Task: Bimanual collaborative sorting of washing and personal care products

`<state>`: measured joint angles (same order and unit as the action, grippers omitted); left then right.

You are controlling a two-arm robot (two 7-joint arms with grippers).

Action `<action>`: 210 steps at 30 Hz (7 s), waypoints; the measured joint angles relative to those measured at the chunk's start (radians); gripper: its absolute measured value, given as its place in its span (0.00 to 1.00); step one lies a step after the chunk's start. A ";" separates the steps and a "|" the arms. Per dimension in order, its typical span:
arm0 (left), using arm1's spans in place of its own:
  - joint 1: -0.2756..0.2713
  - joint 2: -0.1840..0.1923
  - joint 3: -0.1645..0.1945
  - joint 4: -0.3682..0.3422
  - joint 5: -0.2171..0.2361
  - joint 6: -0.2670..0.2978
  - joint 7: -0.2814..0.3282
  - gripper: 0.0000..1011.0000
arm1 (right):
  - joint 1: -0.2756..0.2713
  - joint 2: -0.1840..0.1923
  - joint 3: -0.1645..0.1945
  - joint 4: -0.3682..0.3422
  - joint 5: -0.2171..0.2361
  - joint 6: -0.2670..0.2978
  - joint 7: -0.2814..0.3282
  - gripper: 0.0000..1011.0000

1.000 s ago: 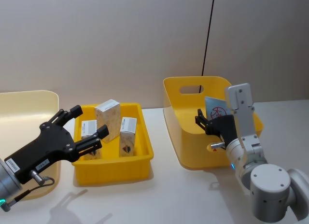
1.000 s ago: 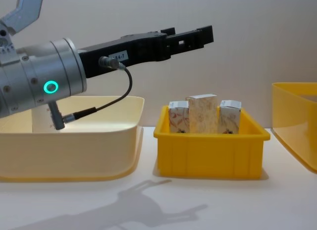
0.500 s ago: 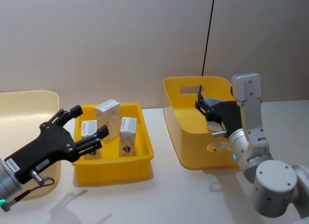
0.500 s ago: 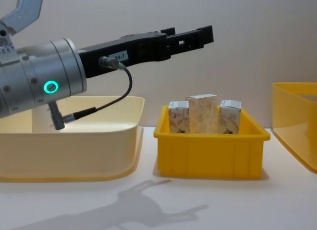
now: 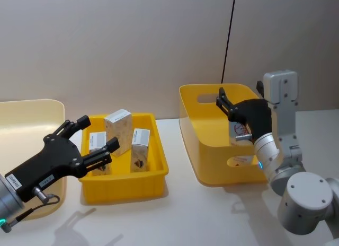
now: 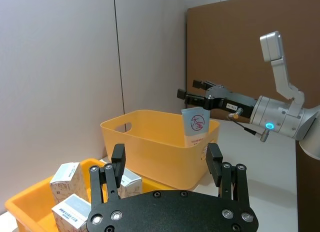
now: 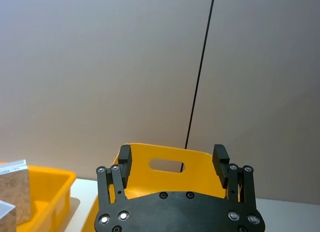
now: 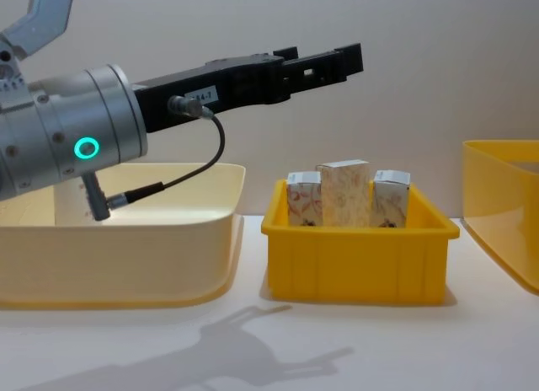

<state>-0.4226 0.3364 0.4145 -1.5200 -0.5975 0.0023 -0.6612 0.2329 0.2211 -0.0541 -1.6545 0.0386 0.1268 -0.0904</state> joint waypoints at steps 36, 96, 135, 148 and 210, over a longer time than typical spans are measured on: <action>0.088 0.022 0.019 -0.051 0.187 0.005 0.306 0.99 | -0.203 0.095 -0.141 -0.094 0.204 -0.078 0.130 0.99; 0.185 0.046 0.040 -0.107 0.397 0.012 0.650 0.99 | -0.148 0.081 -0.201 -0.039 0.215 -0.059 0.195 0.99; 0.185 0.046 0.040 -0.106 0.397 0.012 0.650 0.99 | 0.045 -0.052 -0.261 0.153 0.140 0.098 0.153 0.99; 0.185 0.046 0.040 -0.106 0.397 0.012 0.650 0.99 | 0.041 -0.109 -0.262 0.165 0.098 0.103 0.069 0.99; 0.185 0.046 0.040 -0.106 0.397 0.012 0.650 0.99 | 0.096 -0.217 -0.256 0.254 -0.023 0.119 -0.054 0.78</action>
<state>-0.2372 0.3822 0.4542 -1.6262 -0.2004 0.0139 -0.0109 0.3285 0.0039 -0.3103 -1.4004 0.0160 0.2455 -0.1445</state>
